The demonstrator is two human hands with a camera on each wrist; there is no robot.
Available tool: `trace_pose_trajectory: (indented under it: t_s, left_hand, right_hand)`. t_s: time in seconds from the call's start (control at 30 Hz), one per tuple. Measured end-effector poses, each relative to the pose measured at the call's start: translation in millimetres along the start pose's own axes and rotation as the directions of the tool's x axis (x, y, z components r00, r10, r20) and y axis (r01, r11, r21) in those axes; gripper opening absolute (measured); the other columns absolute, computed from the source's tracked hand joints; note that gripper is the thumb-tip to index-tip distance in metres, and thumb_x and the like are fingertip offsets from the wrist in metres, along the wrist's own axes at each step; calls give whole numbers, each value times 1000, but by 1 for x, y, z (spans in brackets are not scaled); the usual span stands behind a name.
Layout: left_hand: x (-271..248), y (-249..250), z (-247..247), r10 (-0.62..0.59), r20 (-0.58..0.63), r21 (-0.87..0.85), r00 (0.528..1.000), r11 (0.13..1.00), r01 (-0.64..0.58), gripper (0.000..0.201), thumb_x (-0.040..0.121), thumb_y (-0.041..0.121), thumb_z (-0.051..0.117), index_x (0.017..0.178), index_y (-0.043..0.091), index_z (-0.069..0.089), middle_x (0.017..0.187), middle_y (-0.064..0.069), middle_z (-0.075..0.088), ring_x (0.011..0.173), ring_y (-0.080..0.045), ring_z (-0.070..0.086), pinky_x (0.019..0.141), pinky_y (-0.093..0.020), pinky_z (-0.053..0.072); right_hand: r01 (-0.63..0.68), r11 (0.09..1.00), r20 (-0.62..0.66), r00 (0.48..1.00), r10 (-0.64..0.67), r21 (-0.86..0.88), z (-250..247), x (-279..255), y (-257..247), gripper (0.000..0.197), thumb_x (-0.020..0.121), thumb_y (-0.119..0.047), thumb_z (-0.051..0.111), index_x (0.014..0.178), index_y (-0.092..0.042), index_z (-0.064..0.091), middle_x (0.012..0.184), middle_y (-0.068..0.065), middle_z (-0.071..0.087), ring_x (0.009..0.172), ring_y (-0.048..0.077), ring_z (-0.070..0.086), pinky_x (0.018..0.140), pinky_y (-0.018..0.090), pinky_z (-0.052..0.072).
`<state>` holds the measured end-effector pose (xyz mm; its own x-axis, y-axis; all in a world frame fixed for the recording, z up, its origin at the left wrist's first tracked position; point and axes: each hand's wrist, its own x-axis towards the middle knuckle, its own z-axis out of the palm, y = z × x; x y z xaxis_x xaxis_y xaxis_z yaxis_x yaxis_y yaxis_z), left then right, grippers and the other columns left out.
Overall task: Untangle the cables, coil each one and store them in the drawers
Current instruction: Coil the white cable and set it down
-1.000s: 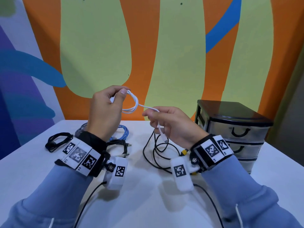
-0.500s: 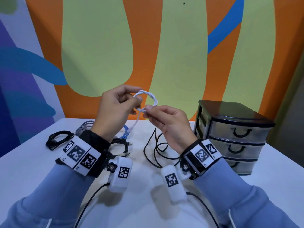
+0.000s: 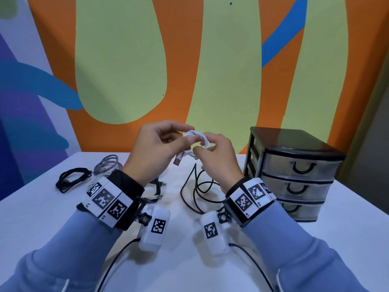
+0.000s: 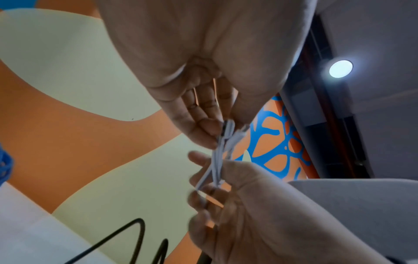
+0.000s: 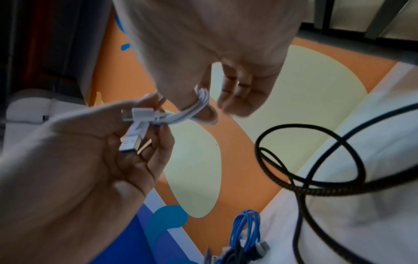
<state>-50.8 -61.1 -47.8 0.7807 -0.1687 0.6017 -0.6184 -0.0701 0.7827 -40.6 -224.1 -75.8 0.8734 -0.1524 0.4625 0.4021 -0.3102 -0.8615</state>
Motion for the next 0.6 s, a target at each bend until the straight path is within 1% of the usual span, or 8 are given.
trace_pose_trajectory:
  t_s: [0.03,0.1,0.2,0.27,0.37,0.43,0.5,0.6]
  left_hand:
    - [1,0,-2,-5,-35,-13,999,1000,4,16,91,7,81,106,9,79,82,-30,72,70,-28,68,71,-33,56]
    - [4,-2,-7,-31,-84,-48,996,998,27,17,92,7,79,109,10,79,90,-29,75,76,-29,72,78,-40,61]
    - [6,-2,-11,-67,-116,-119,991,991,53,19,93,9,78,112,8,78,98,-31,74,79,-29,74,80,-43,64]
    - [6,-2,-12,-58,-117,-117,991,992,44,20,93,10,79,112,8,78,97,-32,73,79,-30,74,81,-45,64]
    - [7,-2,-13,-51,-124,-123,991,992,36,19,93,11,78,112,10,78,94,-29,75,77,-28,74,81,-45,64]
    - [8,-2,-16,-67,-153,-154,986,987,43,20,94,10,78,113,8,77,87,-20,75,75,-23,72,80,-42,63]
    - [11,-3,-20,-108,-178,-208,978,976,70,19,94,9,76,113,7,77,85,-14,74,75,-21,72,81,-42,62]
    - [12,-4,-21,-157,-191,-261,969,960,104,19,95,9,76,113,7,77,85,-14,74,75,-20,70,81,-40,62]
  right_hand:
    - [-33,996,69,997,27,86,-1,-1,-3,23,92,-10,65,101,-25,80,93,18,72,74,17,61,62,34,54]
    - [-121,960,171,982,80,251,-2,-3,-8,11,96,-19,73,101,-13,80,82,14,71,74,16,62,60,28,51]
    - [-101,953,129,989,67,286,-4,1,-6,40,91,-35,80,83,3,71,63,2,47,60,17,43,55,26,34]
    - [-46,967,103,994,21,249,-5,2,-6,57,87,-41,84,81,13,67,65,8,32,58,18,30,54,28,26]
    - [-45,965,148,989,6,259,-10,1,-8,54,88,-39,81,89,15,70,68,13,36,51,10,37,54,26,29]
    - [-82,938,238,971,-1,336,-12,2,-7,34,93,-30,77,93,4,76,68,4,48,61,11,45,60,25,41]
    - [-116,897,310,950,-25,426,-13,1,-8,15,96,-17,74,104,-4,77,78,0,56,72,13,52,71,26,49]
    - [-160,871,341,940,-9,464,-14,0,-7,18,96,-13,73,112,-5,75,87,0,62,79,13,57,72,27,51]
